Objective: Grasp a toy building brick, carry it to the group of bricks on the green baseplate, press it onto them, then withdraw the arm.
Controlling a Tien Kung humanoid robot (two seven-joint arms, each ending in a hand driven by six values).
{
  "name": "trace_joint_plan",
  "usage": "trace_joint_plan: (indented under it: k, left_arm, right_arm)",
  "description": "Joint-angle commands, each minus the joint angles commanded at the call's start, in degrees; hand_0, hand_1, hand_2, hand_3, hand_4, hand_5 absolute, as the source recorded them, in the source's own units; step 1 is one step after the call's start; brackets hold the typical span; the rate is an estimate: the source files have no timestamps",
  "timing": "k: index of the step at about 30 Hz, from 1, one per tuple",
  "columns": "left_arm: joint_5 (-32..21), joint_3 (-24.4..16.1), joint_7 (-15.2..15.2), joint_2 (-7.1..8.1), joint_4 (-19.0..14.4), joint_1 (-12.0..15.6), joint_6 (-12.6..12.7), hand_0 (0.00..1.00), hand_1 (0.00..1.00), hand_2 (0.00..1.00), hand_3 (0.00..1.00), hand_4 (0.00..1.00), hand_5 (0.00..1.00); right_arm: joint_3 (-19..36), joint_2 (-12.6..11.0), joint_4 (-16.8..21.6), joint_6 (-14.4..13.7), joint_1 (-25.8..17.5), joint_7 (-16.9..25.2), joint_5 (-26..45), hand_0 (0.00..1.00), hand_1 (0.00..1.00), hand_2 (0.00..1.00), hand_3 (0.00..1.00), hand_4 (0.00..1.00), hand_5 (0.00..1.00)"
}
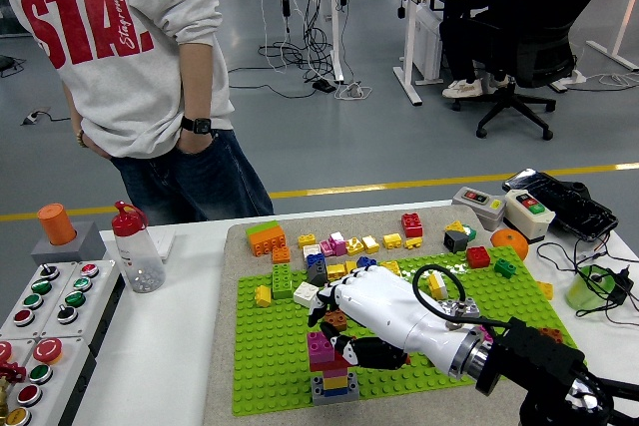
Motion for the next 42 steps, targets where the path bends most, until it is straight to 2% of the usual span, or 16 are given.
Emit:
trace_joint_plan:
  k: [4,5,10,11,14,18,22,23,29,30,31,38,42]
  left_arm:
    - [0.3,-0.4,0.0,-0.07,0.0,0.2,0.1,0.653,0.688,0.673,0.576,0.282,0.998]
    - [0.4,-0.5,0.0,-0.08,0.0,0.3,0.1,0.653,0.688,0.673,0.576,0.281,0.998]
    - [0.6,-0.8,-0.1,-0.11,0.0,0.5,0.1,0.653,0.688,0.673,0.576,0.281,0.998]
    - [0.7,-0.8,-0.1,-0.11,0.0,0.6,0.1,0.653,0.689,0.673,0.577,0.281,0.998]
    - [0.8,-0.9,-0.1,-0.11,0.0,0.7,0.1,0.653,0.689,0.673,0.577,0.281,0.998]
    - [0.7,-0.9,-0.2,-0.07,0.0,0.7,0.1,0.653,0.689,0.672,0.576,0.281,0.998]
    - [0.5,-0.7,-0.2,-0.04,0.0,0.5,0.1,0.653,0.689,0.672,0.576,0.281,0.998]
    - [0.4,-0.7,-0.3,-0.03,0.0,0.5,0.1,0.653,0.688,0.673,0.576,0.281,0.998]
    - [0.2,-0.5,-0.3,-0.01,0.0,0.1,0.1,0.653,0.688,0.673,0.576,0.281,0.998]
    - [0.2,-0.5,-0.3,-0.01,0.0,0.0,0.1,0.652,0.688,0.673,0.576,0.281,0.998]
    - [0.1,-0.5,-0.3,-0.01,0.0,0.0,0.1,0.652,0.688,0.673,0.576,0.281,0.998]
    - [0.0,-0.3,-0.3,-0.02,0.0,-0.3,0.0,0.654,0.688,0.675,0.576,0.281,0.998]
    - [-0.1,-0.2,-0.3,0.0,0.0,-0.4,-0.1,0.653,0.688,0.674,0.576,0.281,0.998]
  right_arm:
    - [3.6,-1.4,-0.4,-0.5,-2.2,-0.9,-0.7,0.657,0.622,0.631,0.608,0.389,0.165]
    - [4.8,-2.2,-0.5,-0.3,-3.2,-1.3,-0.9,0.724,0.681,0.719,0.706,0.462,0.187]
    - [9.4,-5.5,-0.6,0.3,-7.5,-2.0,-1.2,0.724,0.681,0.719,0.706,0.462,0.187]
    - [10.3,-6.5,-0.5,0.0,-8.7,-1.9,-1.0,0.729,0.695,0.738,0.734,0.438,0.18]
    - [12.4,-8.7,-0.4,-1.3,-11.9,-1.5,-0.8,0.729,0.695,0.738,0.734,0.438,0.18]
    - [13.7,-10.5,-1.2,-1.6,-15.0,-1.5,-1.2,0.737,0.701,0.743,0.733,0.455,0.181]
    - [13.3,-11.3,-2.7,-1.1,-16.4,-1.8,-2.1,0.737,0.701,0.743,0.733,0.455,0.181]
    - [13.1,-11.3,-3.2,-0.9,-16.6,-1.9,-2.5,0.753,0.724,0.779,0.732,0.529,0.221]
    - [11.1,-11.2,-7.2,2.3,-15.6,-4.5,-4.8,0.753,0.724,0.779,0.732,0.529,0.221]
    - [10.6,-11.1,-7.9,2.7,-15.3,-4.8,-5.1,0.778,0.746,0.831,0.748,0.583,0.235]
    - [10.0,-11.0,-8.7,2.9,-14.9,-5.0,-5.3,0.778,0.746,0.831,0.748,0.583,0.235]
    - [7.7,-9.8,-12.9,3.4,-13.1,-5.1,-5.7,0.78,0.754,0.855,0.743,0.583,0.226]
    - [6.9,-9.5,-14.1,3.5,-12.3,-5.1,-5.8,0.78,0.755,0.856,0.746,0.587,0.222]
